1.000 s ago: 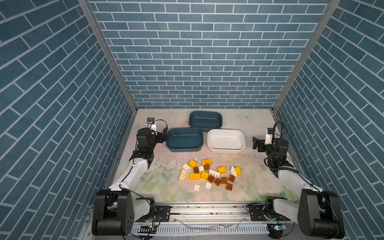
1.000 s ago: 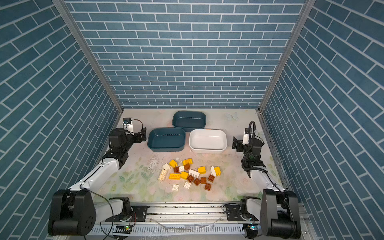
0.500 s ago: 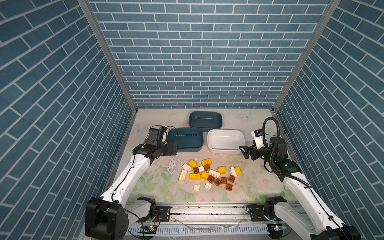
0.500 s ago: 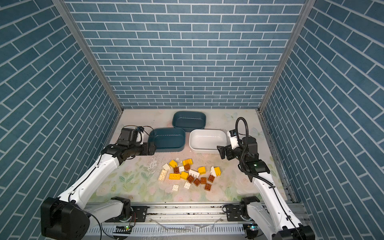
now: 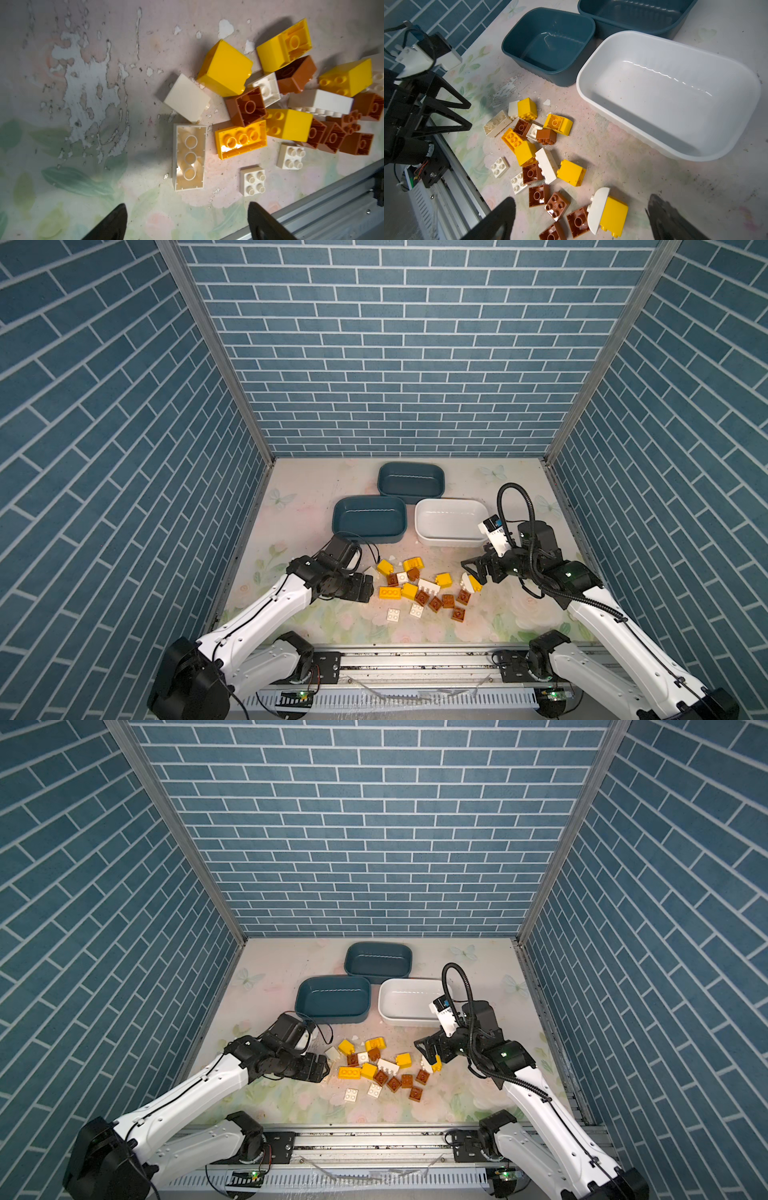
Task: Sort the legos into containers by color
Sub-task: 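Grasp the white 2x4 brick with the left gripper, then carry the white brick into the nearer teal tub and release it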
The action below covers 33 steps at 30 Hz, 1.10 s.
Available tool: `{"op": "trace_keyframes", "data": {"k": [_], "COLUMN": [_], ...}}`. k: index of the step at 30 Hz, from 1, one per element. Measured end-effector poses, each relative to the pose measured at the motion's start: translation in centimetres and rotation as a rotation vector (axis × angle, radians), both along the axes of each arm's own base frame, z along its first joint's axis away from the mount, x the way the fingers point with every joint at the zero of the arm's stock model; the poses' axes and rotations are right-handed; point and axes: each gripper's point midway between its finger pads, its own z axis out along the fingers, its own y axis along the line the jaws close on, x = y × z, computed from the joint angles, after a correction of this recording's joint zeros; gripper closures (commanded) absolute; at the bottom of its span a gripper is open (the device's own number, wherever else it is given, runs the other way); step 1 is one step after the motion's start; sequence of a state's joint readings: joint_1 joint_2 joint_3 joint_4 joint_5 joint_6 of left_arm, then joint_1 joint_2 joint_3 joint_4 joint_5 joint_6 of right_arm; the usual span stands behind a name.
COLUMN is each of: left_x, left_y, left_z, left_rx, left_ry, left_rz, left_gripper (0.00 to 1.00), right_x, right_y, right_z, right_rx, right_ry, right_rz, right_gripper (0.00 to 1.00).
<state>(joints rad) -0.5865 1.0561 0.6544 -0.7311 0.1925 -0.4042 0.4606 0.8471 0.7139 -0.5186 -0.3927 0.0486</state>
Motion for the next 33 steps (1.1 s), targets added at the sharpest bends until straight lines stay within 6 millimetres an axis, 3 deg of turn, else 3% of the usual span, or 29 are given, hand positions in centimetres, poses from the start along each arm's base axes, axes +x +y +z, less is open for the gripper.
{"op": "trace_keyframes", "data": {"k": [8, 16, 21, 23, 27, 33], "left_x": [0.9, 1.8, 1.9, 1.9, 2.1, 3.6], "left_y": [-1.0, -1.5, -1.7, -1.8, -1.8, -2.7], "left_z": [-2.9, -5.0, -5.9, -5.8, -4.8, 0.6], "left_rx": [0.112, 0.201, 0.232, 0.238, 0.247, 0.209], "left_ry": [-0.018, -0.042, -0.044, -0.05, -0.059, -0.126], "left_rz": [-0.03, -0.058, -0.071, -0.076, -0.075, -0.062], "left_gripper": [0.35, 0.43, 0.58, 0.64, 0.65, 0.65], "right_x": [-1.2, -1.8, -1.9, -1.9, -1.8, -1.7], "right_y": [-0.1, -0.9, -1.1, -1.2, -1.3, -1.4], "right_z": [-0.1, -0.2, -0.3, -0.3, -0.4, -0.5], "right_rx": [-0.041, -0.063, -0.069, -0.07, -0.076, -0.084], "right_ry": [0.031, 0.034, 0.039, 0.042, 0.043, 0.042], "right_rz": [0.014, -0.008, -0.023, -0.029, -0.036, -0.043], "right_gripper": [0.01, 0.01, 0.01, 0.01, 0.01, 0.01]}}
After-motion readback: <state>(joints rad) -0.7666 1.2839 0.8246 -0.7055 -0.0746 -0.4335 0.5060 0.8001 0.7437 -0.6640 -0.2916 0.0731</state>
